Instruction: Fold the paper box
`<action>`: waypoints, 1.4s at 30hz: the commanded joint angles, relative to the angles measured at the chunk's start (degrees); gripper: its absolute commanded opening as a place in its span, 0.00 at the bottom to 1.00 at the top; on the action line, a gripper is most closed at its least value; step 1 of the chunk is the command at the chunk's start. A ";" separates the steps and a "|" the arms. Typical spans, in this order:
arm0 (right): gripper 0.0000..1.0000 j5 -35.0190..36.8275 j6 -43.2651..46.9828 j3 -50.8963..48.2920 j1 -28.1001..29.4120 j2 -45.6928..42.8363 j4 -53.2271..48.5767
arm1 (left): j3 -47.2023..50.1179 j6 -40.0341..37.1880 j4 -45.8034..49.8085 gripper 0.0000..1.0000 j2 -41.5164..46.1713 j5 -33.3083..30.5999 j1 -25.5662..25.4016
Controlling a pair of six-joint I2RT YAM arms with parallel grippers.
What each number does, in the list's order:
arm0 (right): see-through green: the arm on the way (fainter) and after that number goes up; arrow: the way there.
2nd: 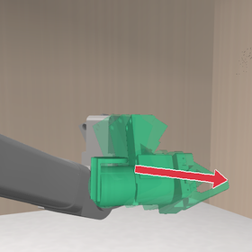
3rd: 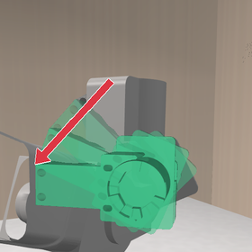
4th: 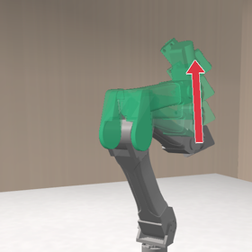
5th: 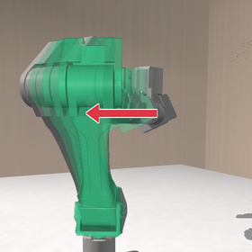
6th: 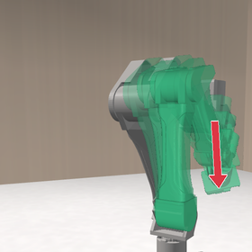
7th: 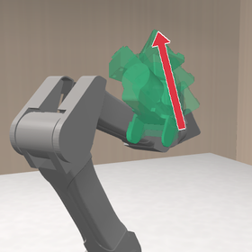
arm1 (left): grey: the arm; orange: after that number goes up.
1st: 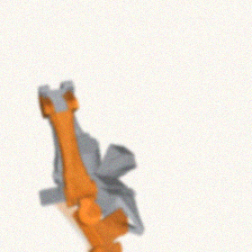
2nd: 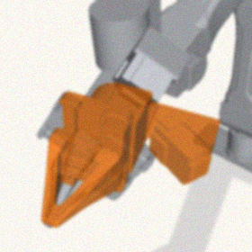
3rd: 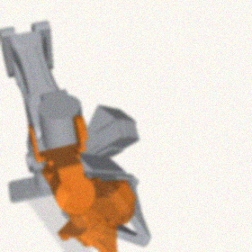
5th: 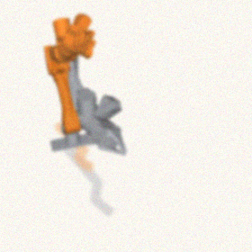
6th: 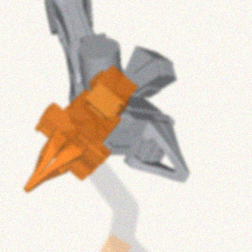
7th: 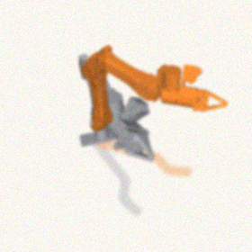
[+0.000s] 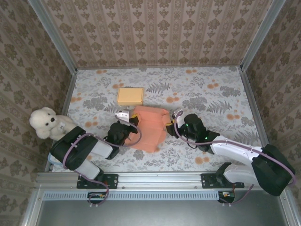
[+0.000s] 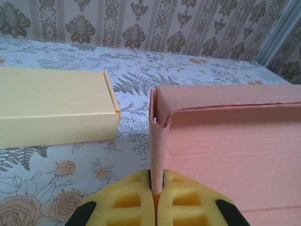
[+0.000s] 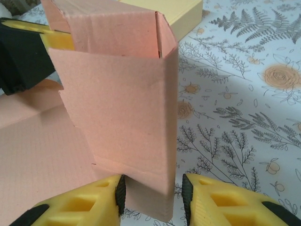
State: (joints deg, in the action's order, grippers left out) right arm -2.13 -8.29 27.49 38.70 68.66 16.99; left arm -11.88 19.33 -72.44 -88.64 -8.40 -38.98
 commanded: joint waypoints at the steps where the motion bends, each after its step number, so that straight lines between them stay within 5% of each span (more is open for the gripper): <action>1: 0.40 0.09 -1.53 1.40 1.04 1.26 2.90 | -0.40 -1.22 -1.12 0.00 0.14 -4.26 -1.41; 25: 0.39 20.08 -3.80 8.82 5.86 14.38 5.89 | -4.81 -2.56 2.74 0.00 -2.06 -14.28 -10.72; 42: 0.20 29.30 -2.02 9.34 6.08 20.53 11.58 | -8.14 3.69 15.05 0.00 3.46 -16.69 -14.81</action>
State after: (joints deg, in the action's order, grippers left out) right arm 25.65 -10.63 35.59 44.16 88.40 23.31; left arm -18.13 19.97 -60.18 -87.48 -28.23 -52.21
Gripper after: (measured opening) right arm 0.207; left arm 0.058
